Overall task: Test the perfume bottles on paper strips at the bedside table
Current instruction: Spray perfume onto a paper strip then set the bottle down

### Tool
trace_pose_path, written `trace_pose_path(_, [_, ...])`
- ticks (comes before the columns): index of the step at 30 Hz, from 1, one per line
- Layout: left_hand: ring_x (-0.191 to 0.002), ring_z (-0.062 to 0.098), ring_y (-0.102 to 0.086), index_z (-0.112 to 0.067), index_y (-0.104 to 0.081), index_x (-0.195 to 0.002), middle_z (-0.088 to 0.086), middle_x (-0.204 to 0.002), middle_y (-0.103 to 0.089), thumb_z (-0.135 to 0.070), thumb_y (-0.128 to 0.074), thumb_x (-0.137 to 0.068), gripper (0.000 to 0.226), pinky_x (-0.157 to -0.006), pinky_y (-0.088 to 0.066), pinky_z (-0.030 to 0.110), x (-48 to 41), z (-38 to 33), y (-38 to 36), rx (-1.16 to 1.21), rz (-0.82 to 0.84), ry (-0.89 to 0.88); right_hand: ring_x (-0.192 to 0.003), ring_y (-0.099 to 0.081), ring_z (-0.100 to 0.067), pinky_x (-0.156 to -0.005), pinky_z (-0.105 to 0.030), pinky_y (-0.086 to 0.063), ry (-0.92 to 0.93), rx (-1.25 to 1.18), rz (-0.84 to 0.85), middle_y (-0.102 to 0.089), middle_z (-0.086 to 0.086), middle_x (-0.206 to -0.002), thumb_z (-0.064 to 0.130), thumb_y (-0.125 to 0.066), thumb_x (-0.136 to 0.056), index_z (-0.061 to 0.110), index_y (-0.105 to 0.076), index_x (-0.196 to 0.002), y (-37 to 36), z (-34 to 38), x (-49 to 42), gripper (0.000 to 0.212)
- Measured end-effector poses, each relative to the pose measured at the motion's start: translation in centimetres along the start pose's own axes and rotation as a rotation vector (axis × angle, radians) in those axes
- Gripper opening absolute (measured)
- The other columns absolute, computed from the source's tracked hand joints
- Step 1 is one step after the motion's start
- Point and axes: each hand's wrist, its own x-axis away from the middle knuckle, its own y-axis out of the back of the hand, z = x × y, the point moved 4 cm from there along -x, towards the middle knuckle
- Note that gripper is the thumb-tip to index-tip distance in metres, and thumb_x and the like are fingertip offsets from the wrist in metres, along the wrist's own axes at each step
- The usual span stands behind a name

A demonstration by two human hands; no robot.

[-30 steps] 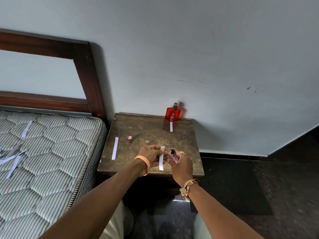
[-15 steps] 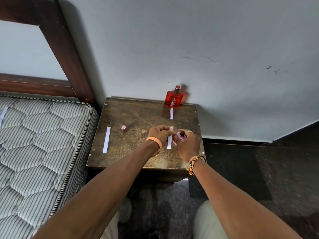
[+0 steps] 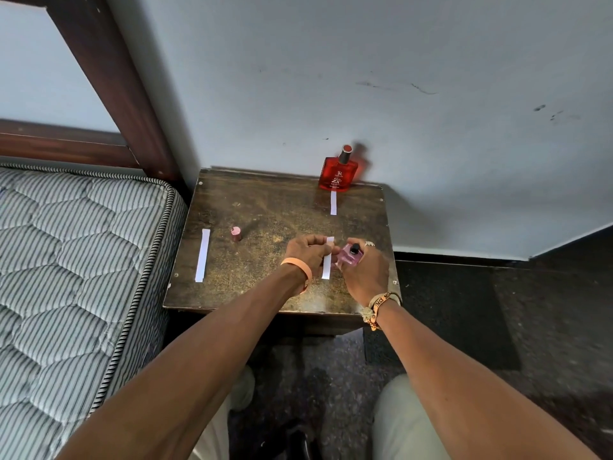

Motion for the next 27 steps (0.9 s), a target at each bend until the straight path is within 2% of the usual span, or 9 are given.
trace_pose_path(6, [-0.080,0.030,-0.067,-0.009,-0.058,-0.083,0.018,-0.089,-0.068,0.006,-0.058,-0.088,0.016,-0.087,-0.055,0.047,1.1,-0.4,1.1,-0.041,-0.020,-0.037,-0.103,-0.064,-0.019,-0.076,-0.021,-0.046,0.017,0.034,0.055,-0.066,-0.009,-0.122,0.016,-0.072,-0.088,0.015,-0.049,-0.141,0.8,0.7,0.7,0.058])
trace_pose_path(8, [-0.080,0.031,-0.066,-0.008,-0.058,-0.082,0.020,-0.091,-0.068,0.006,-0.059,-0.088,0.015,-0.087,-0.054,0.049,1.6,-0.5,1.5,-0.048,-0.024,-0.045,-0.092,-0.063,-0.014,-0.071,-0.020,-0.049,0.023,0.015,0.021,-0.066,-0.010,-0.119,0.019,-0.072,-0.088,0.013,-0.043,-0.145,1.3,1.2,1.0,0.065])
trace_pose_path(10, [-0.082,0.033,-0.065,-0.007,-0.059,-0.083,0.022,-0.093,-0.068,0.005,-0.059,-0.087,0.013,-0.088,-0.054,0.051,2.3,-0.6,1.9,-0.052,-0.028,-0.051,-0.091,-0.060,-0.012,-0.072,-0.027,-0.055,0.043,-0.017,-0.069,-0.064,-0.009,-0.118,0.022,-0.071,-0.086,0.014,-0.043,-0.144,2.0,1.7,1.6,0.065])
trace_pose_path(11, [-0.083,0.033,-0.065,-0.006,-0.059,-0.083,0.021,-0.093,-0.069,0.005,-0.059,-0.087,0.012,-0.088,-0.054,0.051,2.6,-0.7,2.2,-0.052,-0.031,-0.054,-0.097,-0.058,-0.014,-0.080,-0.034,-0.056,0.058,-0.018,-0.124,-0.061,-0.008,-0.121,0.025,-0.070,-0.085,0.015,-0.045,-0.141,2.5,2.0,1.9,0.063])
trace_pose_path(13, [-0.083,0.032,-0.064,-0.006,-0.059,-0.083,0.020,-0.091,-0.068,0.005,-0.059,-0.088,0.012,-0.088,-0.054,0.051,3.2,-0.9,2.7,-0.054,-0.040,-0.065,-0.111,-0.051,-0.019,-0.094,-0.046,-0.049,0.097,-0.006,-0.213,-0.058,-0.006,-0.122,0.027,-0.067,-0.081,0.017,-0.051,-0.135,3.3,2.6,2.6,0.056])
trace_pose_path(16, [-0.077,0.028,-0.063,-0.004,-0.059,-0.089,0.018,-0.091,-0.067,0.004,-0.058,-0.089,0.008,-0.086,-0.054,0.047,4.4,-1.3,3.8,-0.046,-0.042,-0.083,-0.111,-0.050,-0.021,-0.099,-0.050,-0.043,0.188,0.000,-0.243,-0.058,-0.005,-0.116,0.027,-0.063,-0.084,0.019,-0.058,-0.126,4.1,4.5,3.8,0.043])
trace_pose_path(21, [-0.069,0.023,-0.062,-0.002,-0.059,-0.098,0.014,-0.082,-0.066,0.003,-0.058,-0.090,0.009,-0.075,-0.055,0.041,5.7,-1.8,6.0,-0.016,-0.068,-0.087,-0.091,-0.061,-0.017,-0.084,-0.048,-0.053,0.316,0.012,-0.044,-0.066,0.000,-0.095,0.041,-0.049,-0.088,0.024,-0.064,-0.118,1.3,7.4,5.3,0.038])
trace_pose_path(24, [-0.074,0.025,-0.061,-0.005,-0.061,-0.090,0.015,-0.084,-0.066,0.003,-0.057,-0.090,0.008,-0.080,-0.054,0.045,5.9,-2.0,7.8,-0.012,-0.105,-0.095,-0.096,-0.063,-0.015,-0.084,-0.041,-0.054,0.360,0.024,0.077,-0.071,0.000,-0.101,0.031,-0.052,-0.094,0.019,-0.066,-0.119,-0.7,9.0,5.7,0.031])
trace_pose_path(27, [-0.089,0.029,-0.063,-0.010,-0.064,-0.083,0.019,-0.100,-0.067,0.000,-0.061,-0.089,0.011,-0.090,-0.053,0.051,5.4,-2.4,10.7,0.006,-0.196,-0.109,-0.105,-0.063,-0.018,-0.089,-0.036,-0.053,0.344,0.015,0.196,-0.069,-0.005,-0.115,0.016,-0.053,-0.096,0.015,-0.063,-0.126,-3.1,10.5,5.7,0.031])
